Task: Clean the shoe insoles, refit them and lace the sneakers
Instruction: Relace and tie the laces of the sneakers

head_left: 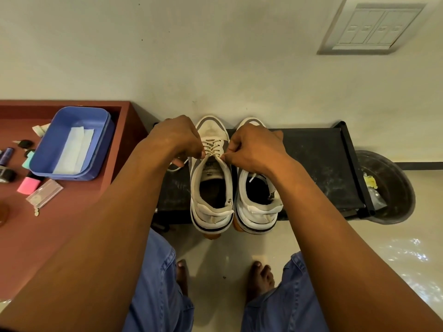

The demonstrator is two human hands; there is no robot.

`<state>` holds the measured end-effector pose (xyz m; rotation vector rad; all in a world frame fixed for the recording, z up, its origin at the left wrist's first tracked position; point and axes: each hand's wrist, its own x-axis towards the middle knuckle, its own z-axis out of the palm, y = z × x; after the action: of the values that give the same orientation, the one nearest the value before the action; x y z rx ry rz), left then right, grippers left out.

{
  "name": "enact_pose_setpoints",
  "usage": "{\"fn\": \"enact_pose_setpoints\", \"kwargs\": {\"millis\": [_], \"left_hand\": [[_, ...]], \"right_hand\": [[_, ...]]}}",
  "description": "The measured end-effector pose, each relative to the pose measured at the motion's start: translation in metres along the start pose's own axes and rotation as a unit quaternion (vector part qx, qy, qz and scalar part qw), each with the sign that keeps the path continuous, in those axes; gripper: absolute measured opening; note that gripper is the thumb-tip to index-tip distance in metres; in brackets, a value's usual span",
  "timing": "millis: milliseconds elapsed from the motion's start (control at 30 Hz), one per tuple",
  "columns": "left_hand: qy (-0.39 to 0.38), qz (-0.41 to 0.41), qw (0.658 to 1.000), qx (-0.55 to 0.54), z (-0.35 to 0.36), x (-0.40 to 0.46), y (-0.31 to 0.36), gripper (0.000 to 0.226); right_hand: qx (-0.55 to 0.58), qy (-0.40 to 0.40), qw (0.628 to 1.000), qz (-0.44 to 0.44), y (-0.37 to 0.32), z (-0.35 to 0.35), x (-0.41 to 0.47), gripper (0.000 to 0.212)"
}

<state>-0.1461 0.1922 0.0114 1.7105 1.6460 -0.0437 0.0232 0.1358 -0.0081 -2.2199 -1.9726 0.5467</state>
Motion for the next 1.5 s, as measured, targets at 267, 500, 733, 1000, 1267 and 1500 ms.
{"fn": "enact_pose_setpoints", "kwargs": {"millis": [267,500,733,1000,1267,1500], "left_hand": [[0.025,0.037,0.998,0.052,-0.002,-0.004,0.006,0.023],[-0.002,-0.012,0.999,0.037,0.003,-0.006,0.010,0.029],[0.027,-0.027,0.999,0.035,-0.004,-0.004,0.001,0.020],[0.020,-0.045,0.998,0.029,-0.010,-0.003,-0.005,0.020],[-0.002,-0.003,1.000,0.001,-0.008,-0.002,-0.007,0.014],[0.010,0.048,0.998,-0.028,-0.005,0.001,-0.004,0.007]], "right_hand": [[-0.019,0.057,0.996,-0.061,-0.015,-0.003,-0.006,0.025],[-0.065,0.032,0.996,-0.056,-0.019,0.006,-0.008,0.026],[-0.049,0.044,0.998,0.004,-0.007,0.002,-0.002,0.015],[-0.031,0.023,0.998,0.049,-0.005,-0.005,-0.004,0.016],[0.004,0.022,1.000,0.011,0.000,-0.008,-0.002,0.030],[0.018,0.053,0.998,-0.012,0.000,-0.002,0.002,0.008]]}}
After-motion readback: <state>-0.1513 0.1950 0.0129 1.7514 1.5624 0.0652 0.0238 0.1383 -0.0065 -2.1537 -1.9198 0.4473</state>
